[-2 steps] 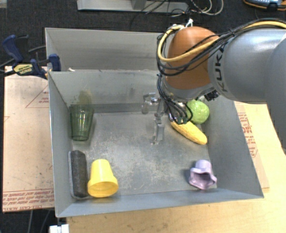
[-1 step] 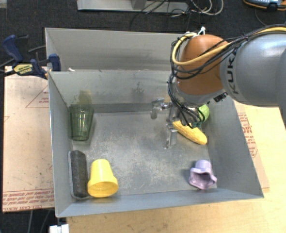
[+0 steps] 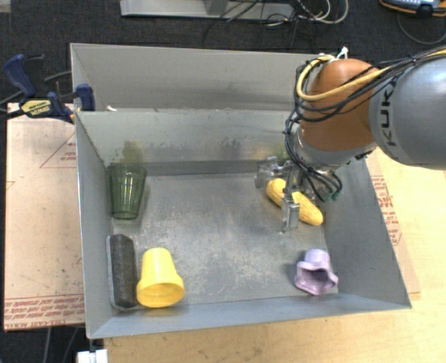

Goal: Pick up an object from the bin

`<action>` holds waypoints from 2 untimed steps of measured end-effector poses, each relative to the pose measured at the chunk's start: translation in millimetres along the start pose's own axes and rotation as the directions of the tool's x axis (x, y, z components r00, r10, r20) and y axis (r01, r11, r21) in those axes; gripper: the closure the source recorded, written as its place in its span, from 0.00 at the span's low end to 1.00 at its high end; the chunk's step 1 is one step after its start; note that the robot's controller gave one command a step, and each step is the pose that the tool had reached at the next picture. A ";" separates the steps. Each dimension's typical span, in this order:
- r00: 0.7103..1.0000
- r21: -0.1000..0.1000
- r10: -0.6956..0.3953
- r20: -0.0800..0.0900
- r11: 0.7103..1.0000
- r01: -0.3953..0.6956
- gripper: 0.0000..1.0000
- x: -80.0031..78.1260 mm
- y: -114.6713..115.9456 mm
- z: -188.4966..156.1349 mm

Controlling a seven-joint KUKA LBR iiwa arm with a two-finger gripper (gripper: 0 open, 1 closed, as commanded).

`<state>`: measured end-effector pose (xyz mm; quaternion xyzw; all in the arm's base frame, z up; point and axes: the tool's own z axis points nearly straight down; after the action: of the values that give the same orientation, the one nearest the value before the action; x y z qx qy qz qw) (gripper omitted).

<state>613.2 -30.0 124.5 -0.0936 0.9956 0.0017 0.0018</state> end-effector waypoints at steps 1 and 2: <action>0.999 0.003 0.035 0.001 0.999 -0.035 0.00 10.3 -37.3 2.1; 0.985 -0.001 0.172 0.001 0.985 -0.172 0.00 27.0 -62.3 -7.0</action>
Offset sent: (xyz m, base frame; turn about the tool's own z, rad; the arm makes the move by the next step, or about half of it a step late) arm -0.0214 -0.0819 0.0121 0.2067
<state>598.2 -96.2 131.2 -0.0072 1.0000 0.0025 0.0020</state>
